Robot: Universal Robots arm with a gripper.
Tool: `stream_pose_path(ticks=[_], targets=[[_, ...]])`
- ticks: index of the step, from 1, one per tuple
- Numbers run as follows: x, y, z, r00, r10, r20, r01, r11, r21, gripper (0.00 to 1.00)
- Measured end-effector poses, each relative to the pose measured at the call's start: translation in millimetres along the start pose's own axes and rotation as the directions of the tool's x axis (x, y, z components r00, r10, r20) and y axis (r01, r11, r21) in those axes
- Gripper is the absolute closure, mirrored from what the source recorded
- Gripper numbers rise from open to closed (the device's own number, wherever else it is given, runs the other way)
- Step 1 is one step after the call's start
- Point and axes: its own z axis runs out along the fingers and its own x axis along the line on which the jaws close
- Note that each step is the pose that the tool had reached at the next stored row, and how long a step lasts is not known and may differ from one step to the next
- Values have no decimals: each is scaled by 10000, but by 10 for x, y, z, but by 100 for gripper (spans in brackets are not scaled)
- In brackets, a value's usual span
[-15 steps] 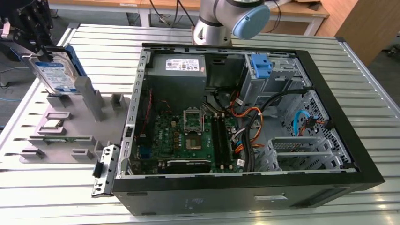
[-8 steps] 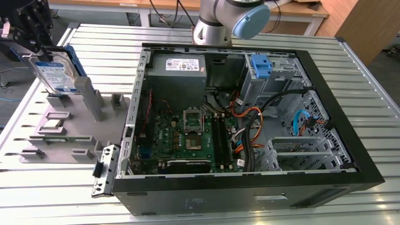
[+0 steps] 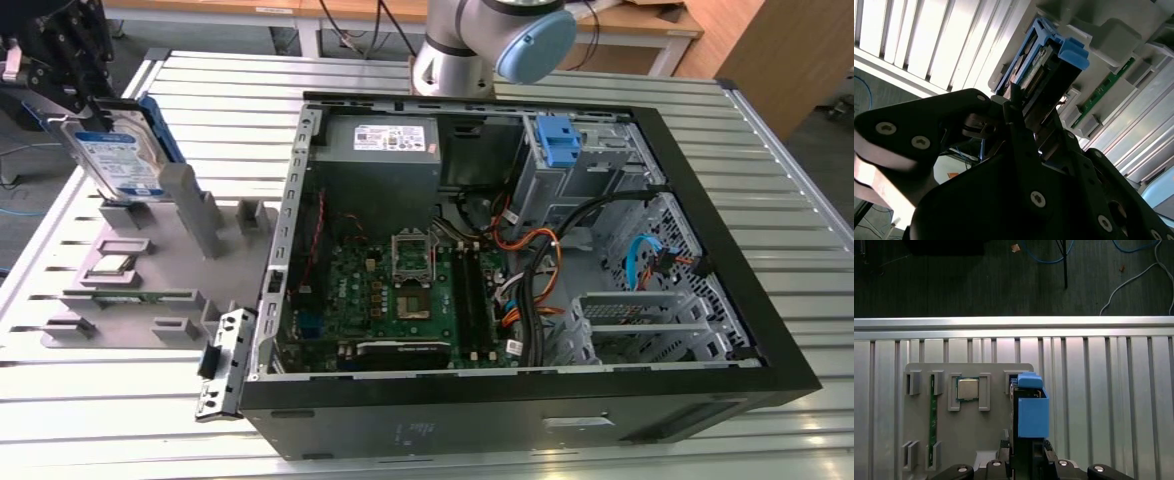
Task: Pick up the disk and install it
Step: 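Pick up the disk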
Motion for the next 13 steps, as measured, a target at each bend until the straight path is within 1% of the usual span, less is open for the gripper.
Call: stream_pose_path(ticks=[3, 6, 13], targets=[[0, 1, -7, 10000, 0, -2, 0, 10000, -4, 65], [-3, 2, -44, 10000, 0, 0, 0, 10000, -1, 65], [-14, 8, -197, 10000, 0, 0, 0, 10000, -1, 65]])
